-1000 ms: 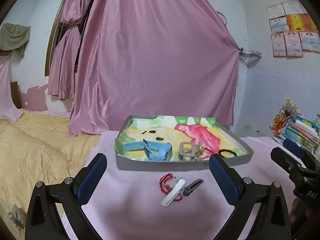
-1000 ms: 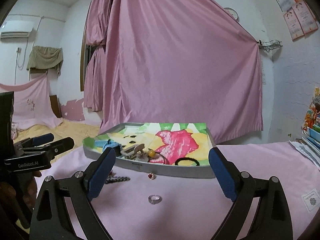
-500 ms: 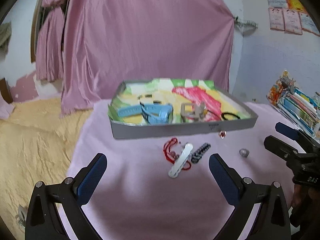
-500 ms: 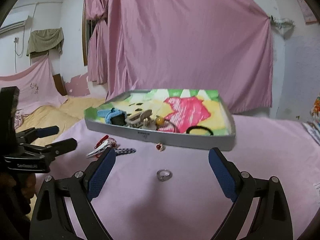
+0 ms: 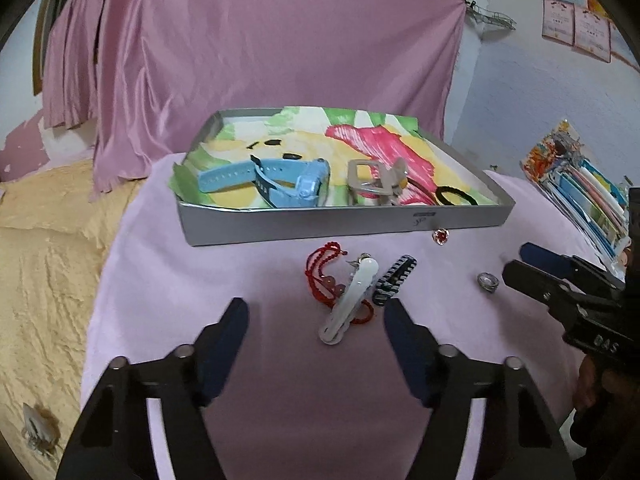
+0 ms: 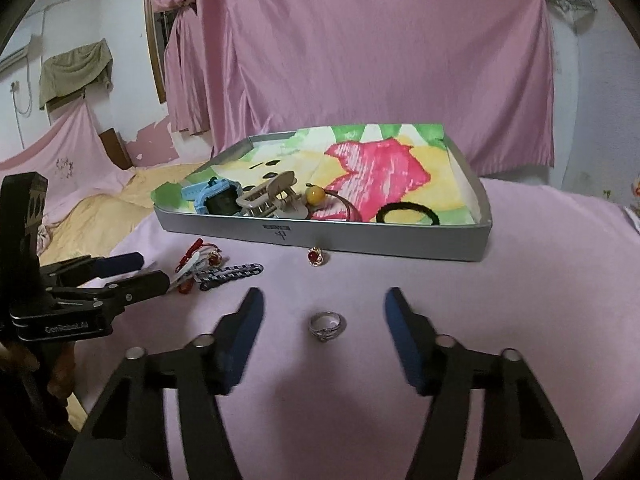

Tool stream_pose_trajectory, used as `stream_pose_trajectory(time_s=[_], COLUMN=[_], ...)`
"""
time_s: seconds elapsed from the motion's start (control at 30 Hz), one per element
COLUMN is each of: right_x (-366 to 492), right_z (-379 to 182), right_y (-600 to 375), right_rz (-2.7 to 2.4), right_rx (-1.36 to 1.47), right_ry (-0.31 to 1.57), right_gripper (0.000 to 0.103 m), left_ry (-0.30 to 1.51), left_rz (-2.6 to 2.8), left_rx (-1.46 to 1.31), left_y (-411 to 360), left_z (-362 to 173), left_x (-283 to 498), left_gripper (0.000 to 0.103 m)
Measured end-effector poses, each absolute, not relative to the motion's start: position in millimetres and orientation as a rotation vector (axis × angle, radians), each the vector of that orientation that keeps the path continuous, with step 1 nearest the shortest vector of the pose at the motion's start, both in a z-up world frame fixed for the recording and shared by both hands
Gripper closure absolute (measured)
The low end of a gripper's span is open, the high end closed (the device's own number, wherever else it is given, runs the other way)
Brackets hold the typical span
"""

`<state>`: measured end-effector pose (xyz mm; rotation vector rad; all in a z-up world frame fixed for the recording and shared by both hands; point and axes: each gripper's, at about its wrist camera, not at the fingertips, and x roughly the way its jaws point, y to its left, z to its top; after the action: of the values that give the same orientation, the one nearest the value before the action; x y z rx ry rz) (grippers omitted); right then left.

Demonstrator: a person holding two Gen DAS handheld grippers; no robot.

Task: Organize jewelry
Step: 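Grasp the white hair clip with the left tool while the right tool grasps the silver ring, then place the hair clip and silver ring into the tray and open both tools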

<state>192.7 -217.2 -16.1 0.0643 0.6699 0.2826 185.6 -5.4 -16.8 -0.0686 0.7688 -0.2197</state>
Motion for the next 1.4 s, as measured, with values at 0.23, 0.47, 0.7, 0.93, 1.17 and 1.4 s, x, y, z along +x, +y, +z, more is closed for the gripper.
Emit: stream_pose_trajectory(time_s=[0.23,0.47,0.7,0.93,1.17,1.4], right_x=[202.3,209.6,210.1,209.9,200.7,202.4], right_z=[-24.8,-30.7,-29.5,-29.1,-23.7,-16.0], right_y=[-210.9,-206.6,-202.0,-204.4,-209.3,-213.4], right_rz=[0.291,0.305,0.311,0.348,0.379,0.387], right_rx=[0.051,0.046,0.012,0.036,0.067,0.068], right_ry=[0.745,0.807,0.814,0.81,0.738,0.692], right_gripper=[0.07,0.079,0.082,0.085,0.085,0.085], left_ry=[0.809,0.811,0.813,0.789,0.704,0.618], left_rz=[-0.259,-0.254,-0.286,-0.295,-0.333,-0.342], left_rx=[-0.051,-0.049,-0.048,-0.062,-0.116,-0.148], left_y=[-15.0,-15.8,-18.6,-20.9,-22.3,-30.9], left_z=[-21.5,-22.0,-22.4,-20.1,-12.1,10.0], left_x=[196.7,197.6,194.4,185.2,168.9,179.0], left_gripper=[0.064,0.073,0.09,0.093,0.093,0.093])
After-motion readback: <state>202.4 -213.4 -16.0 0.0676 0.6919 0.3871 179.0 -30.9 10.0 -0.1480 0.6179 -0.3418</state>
